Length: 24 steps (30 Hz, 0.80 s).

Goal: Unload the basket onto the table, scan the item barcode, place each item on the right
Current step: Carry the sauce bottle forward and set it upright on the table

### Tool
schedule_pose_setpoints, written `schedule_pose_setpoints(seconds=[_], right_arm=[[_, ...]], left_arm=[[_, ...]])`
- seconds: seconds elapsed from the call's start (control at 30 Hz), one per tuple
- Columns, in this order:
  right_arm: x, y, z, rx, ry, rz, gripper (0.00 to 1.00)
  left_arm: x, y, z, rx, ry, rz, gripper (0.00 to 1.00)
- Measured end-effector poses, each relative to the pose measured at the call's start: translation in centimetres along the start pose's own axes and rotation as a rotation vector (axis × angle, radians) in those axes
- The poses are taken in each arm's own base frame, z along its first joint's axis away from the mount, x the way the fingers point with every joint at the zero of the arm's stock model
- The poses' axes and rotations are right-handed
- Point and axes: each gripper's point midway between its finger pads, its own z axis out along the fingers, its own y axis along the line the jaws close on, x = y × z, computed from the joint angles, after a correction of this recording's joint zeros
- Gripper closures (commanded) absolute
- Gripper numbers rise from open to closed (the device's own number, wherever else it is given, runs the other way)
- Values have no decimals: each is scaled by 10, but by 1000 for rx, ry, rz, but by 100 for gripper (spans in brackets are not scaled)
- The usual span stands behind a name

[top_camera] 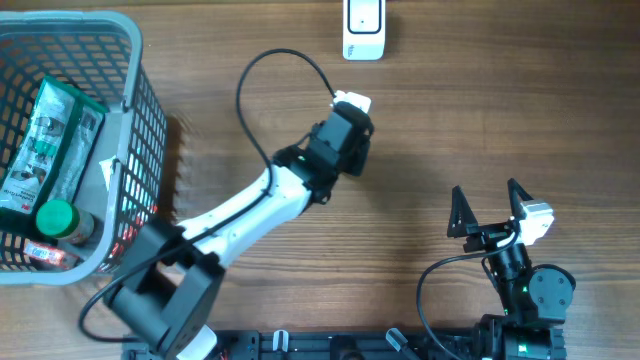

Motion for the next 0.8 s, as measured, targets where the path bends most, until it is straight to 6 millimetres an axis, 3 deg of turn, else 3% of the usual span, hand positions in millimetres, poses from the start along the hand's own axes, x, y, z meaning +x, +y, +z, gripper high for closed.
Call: schedule_pose_setpoints(seconds=[0.07,0.2,0.4,0.47,0.57,0.67,0.73,0.77,0.8], right_arm=[[0,0,0,0,0,0,1],[0,0,0,0,0,0,0],[0,0,0,0,0,0,0],[0,0,0,0,0,0,0],[0,0,0,0,0,0,0],[0,0,0,0,0,0,0],[0,0,0,0,-2,0,1],[0,0,0,1,-1,0,0],[0,0,0,1,-2,0,0]], left_arm=[[6,-7,15,-30,-11,-6,57],[0,-9,19,-101,-72,-64,50],[-2,-5,21,-129,-98,-153,19],[-2,-7,20,-130,-101,-157,15],[-4,-24,10,-100,-113,-139,0],[-24,-28,-26,-66,-160,-151,0],[-53,-21,-74,-38,-242,-181,0],[-86,-8,-130,-9,-368,-225,0],[-93,0,-144,-14,-396,-237,0]])
